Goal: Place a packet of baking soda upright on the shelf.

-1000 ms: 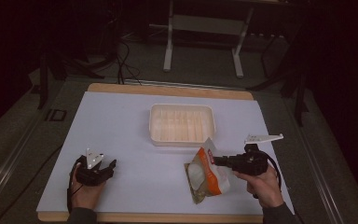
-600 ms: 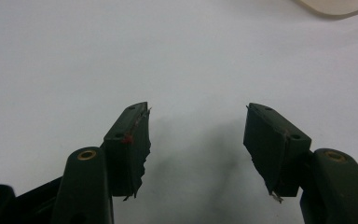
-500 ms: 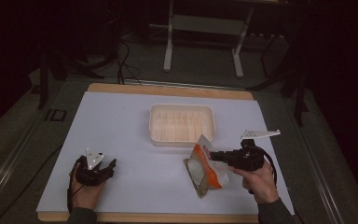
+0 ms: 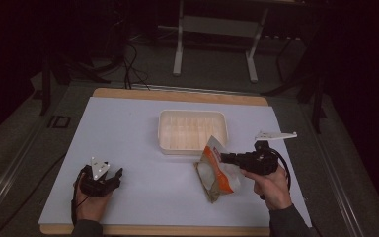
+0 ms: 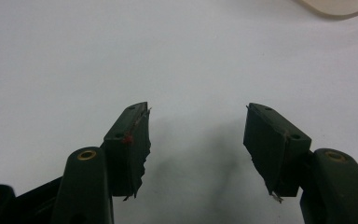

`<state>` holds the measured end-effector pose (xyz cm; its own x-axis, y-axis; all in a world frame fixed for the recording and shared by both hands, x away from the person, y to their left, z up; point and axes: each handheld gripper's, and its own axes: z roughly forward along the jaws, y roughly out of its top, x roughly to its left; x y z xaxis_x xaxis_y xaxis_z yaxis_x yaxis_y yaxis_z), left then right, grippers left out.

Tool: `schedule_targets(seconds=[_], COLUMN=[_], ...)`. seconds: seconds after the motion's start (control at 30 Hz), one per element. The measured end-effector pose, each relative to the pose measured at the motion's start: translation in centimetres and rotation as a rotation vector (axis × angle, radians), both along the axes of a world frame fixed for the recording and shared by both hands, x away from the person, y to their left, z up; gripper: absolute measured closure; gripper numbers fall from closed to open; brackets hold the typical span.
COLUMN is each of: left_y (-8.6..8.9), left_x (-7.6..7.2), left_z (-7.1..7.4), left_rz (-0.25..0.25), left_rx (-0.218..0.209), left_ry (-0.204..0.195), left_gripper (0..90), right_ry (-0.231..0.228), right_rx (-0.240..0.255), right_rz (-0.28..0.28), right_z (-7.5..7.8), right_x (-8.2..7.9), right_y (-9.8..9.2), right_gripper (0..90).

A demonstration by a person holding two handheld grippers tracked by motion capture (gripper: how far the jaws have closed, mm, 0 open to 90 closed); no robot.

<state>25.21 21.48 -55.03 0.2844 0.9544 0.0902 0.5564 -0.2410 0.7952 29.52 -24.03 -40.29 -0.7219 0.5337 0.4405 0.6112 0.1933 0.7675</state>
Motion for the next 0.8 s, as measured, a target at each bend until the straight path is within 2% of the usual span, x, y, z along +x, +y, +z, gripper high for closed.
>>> schedule_targets(seconds=[0.57, 0.8], left_y=[0.0, 0.0], left_x=[0.0, 0.0], left_z=[0.0, 0.0], left_rz=[-0.004, -0.004], left_rx=[-0.003, -0.005], left_ry=[0.001, 0.003], left_gripper=[40.6, 40.6], right_ry=[-0.031, -0.039], right_rx=[0.063, 0.058], right_rz=[-0.033, -0.04], right_z=[1.9, 2.6], right_x=[1.1, 1.7], right_y=[1.6, 2.5], right_gripper=[90.0, 90.0])
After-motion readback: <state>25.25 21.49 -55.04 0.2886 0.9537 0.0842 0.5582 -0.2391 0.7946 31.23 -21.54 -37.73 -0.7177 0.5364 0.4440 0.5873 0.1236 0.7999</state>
